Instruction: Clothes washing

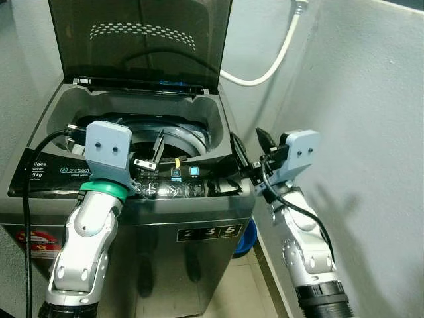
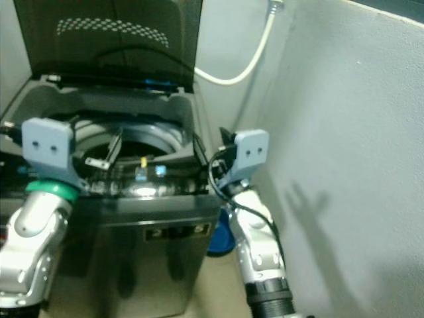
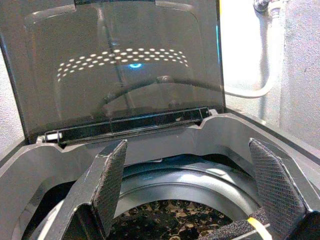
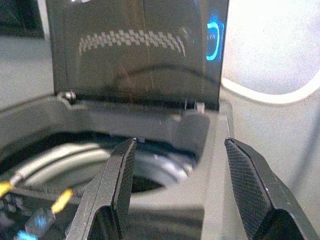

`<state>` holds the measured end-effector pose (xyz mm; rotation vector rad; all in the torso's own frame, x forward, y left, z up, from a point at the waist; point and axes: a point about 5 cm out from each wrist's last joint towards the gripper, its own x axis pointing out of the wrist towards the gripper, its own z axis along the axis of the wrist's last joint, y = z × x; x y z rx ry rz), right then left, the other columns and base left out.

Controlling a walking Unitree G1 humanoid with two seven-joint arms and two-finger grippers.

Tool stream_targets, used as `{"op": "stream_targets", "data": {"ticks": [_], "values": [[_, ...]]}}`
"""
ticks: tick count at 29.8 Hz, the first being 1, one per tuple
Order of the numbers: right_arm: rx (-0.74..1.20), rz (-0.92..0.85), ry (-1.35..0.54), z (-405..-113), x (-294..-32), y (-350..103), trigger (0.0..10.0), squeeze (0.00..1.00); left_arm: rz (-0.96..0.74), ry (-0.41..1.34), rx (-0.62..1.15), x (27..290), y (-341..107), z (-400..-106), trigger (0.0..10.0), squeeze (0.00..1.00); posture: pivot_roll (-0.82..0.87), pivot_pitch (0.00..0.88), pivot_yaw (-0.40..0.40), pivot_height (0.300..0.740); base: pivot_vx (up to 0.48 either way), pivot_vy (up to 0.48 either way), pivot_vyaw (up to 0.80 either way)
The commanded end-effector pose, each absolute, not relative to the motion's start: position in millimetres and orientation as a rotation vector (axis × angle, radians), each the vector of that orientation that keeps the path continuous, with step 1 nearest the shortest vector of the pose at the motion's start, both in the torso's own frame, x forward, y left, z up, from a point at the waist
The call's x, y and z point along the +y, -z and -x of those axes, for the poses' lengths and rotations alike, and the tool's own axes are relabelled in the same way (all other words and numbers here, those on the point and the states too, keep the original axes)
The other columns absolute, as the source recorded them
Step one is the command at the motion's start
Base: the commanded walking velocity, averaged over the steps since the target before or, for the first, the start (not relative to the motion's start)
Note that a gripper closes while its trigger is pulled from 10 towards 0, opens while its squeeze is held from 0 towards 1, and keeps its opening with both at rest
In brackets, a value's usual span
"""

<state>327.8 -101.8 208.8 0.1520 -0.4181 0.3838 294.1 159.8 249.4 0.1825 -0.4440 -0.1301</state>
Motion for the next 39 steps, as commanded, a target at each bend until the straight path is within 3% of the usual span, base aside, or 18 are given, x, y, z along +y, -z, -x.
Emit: {"op": "stream_targets", "data": {"ticks": [1,39], "values": [[-0.393,-0.142,-0.361,-328.7,-107.9,-201.4,10.0,0.0,-0.181,0.147,-0.432,155.5,-246.2,-295.5,10.0,0.0,0.08,0.0,-0.061,0.74,0.0,0.0,0.0],[-0.365,-0.159,-0.373,-330.9,-103.7,-196.6,10.0,0.0,-0.173,0.102,-0.431,160.9,-243.2,-292.5,10.0,0.0,0.1,0.001,-0.086,0.74,0.0,0.0,0.0]]}}
